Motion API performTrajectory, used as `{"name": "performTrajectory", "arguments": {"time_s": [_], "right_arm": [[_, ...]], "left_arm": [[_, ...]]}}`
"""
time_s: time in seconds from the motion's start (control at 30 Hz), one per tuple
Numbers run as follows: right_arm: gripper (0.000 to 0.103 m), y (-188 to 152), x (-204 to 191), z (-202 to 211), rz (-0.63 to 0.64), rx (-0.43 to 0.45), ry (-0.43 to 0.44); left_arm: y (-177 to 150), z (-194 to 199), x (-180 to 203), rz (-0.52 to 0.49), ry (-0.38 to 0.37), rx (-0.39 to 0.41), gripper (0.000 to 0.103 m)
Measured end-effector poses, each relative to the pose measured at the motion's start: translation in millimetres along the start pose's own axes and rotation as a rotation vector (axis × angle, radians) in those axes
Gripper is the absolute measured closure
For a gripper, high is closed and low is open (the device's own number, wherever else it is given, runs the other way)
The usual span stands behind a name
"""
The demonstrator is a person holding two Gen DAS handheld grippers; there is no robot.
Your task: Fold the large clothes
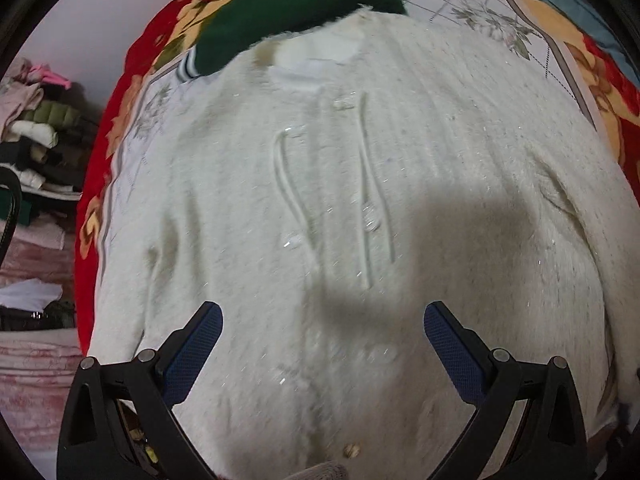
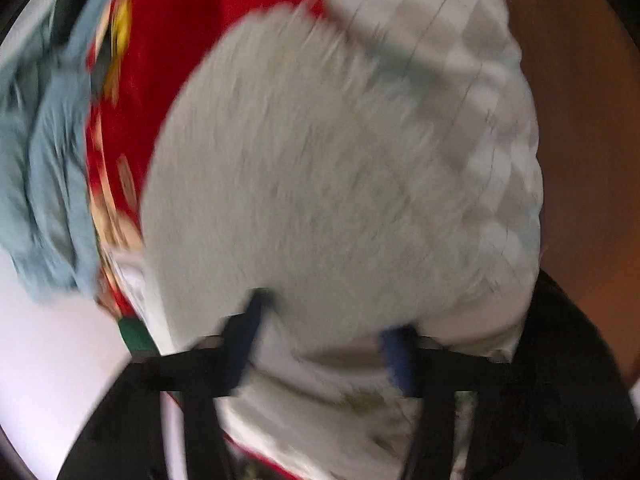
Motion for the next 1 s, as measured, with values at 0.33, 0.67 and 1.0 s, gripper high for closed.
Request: {"name": "performTrajectory", "arguments": {"time_s": [0.33,0.67,1.0], "right_arm": [[0.091,-17.0,-32.9,-12.6,0.133,0.103,-0.008],[0.095,-60.2,-177.3,77.9,0.543,0.315,-0.022],[0.096,-270.8,-343.9,4.0,1.138,0.195,0.029]], "left_arm": [[9.0,-16.3,17.8,-0.021,0.009,0.003,0.0],[33.5,5.6,-9.3,0.024,-0.028,0.054,0.0],[42.9,-33.3,-142.0,0.247,0.048,0.031,0.0]]}}
Point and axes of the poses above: each gripper's, at about its wrist camera, not at the fingertips, and z roughly against the way its jaws point, x to its right, y to its top, the point moved 9 cm from there along -z, roughly the way its jaws point, and after that the axes turned 1 degree about z, right-handed, at the moved point
